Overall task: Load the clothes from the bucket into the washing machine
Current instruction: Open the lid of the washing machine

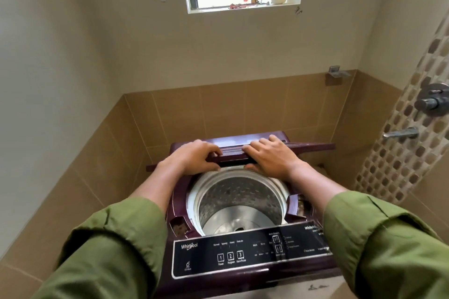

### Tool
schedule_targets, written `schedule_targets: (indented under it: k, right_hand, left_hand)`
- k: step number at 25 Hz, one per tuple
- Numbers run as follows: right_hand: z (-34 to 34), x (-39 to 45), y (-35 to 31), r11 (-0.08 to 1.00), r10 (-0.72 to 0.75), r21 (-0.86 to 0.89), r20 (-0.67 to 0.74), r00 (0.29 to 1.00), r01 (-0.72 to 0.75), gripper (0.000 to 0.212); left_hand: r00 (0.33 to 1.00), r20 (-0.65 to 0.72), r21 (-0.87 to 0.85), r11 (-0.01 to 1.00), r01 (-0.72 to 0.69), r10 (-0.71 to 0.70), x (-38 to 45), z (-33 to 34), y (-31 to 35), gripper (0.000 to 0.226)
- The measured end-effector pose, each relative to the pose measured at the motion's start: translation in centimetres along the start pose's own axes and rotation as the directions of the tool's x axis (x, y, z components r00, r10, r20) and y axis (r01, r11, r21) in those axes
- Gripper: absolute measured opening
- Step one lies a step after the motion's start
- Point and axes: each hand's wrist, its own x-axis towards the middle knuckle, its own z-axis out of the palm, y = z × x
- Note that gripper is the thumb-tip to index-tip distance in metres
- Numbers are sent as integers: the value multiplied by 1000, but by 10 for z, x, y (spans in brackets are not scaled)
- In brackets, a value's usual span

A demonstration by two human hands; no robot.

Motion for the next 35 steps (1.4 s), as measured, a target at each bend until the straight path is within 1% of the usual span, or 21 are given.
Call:
schedule_targets:
  k: [2, 3, 5, 7, 9, 13, 17, 21, 25, 27, 32, 35]
  right_hand:
    - [-4, 19, 16, 998, 67, -15, -75, 995, -68, 48]
    - [-6, 30, 23, 994, 105, -28, -94, 990, -108, 50]
    - [-7, 50, 36, 981, 185, -34, -109, 977, -190, 52]
    - [-5, 70, 45, 957, 289, 34, -101, 952, -287, 54]
    - [1, 88, 51, 924, 376, 105, -71, 924, -368, 57]
    - [11, 117, 61, 895, 420, 169, -9, 908, -412, 63]
    - [15, 141, 76, 867, 430, 264, 31, 902, -422, 63]
    - [21, 158, 94, 851, 414, 318, 82, 906, -418, 61]
    - [27, 177, 111, 854, 389, 319, 131, 912, -411, 60]
    - [32, 187, 119, 850, 402, 304, 150, 903, -429, 61]
    - [48, 211, 122, 798, 510, 254, 196, 837, -546, 61]
    - [56, 223, 128, 793, 520, 227, 229, 822, -565, 59]
  left_hand:
    - [996, -82, -37, 999, 31, -34, 10, -18, -6, 40]
    - [990, -132, -28, 999, 45, -48, 17, -26, -8, 39]
    - [964, -257, 45, 996, 82, -68, 33, -36, -10, 37]
    - [927, -358, 60, 988, 144, -113, 51, -41, -11, 41]
    - [903, -395, 12, 981, 192, -172, 69, -45, -12, 48]
    - [896, -385, -28, 973, 231, -223, 97, -53, -21, 59]
    - [875, -412, 15, 958, 285, -254, 116, -53, -27, 77]
    - [879, -408, 24, 959, 282, -248, 136, -56, -40, 84]
    - [890, -389, 25, 962, 271, -240, 159, -65, -57, 87]
    - [896, -381, 33, 965, 261, -229, 167, -69, -64, 87]
    - [908, -349, 44, 964, 262, -231, 193, -80, -76, 86]
    - [918, -331, 39, 969, 244, -218, 208, -83, -87, 84]
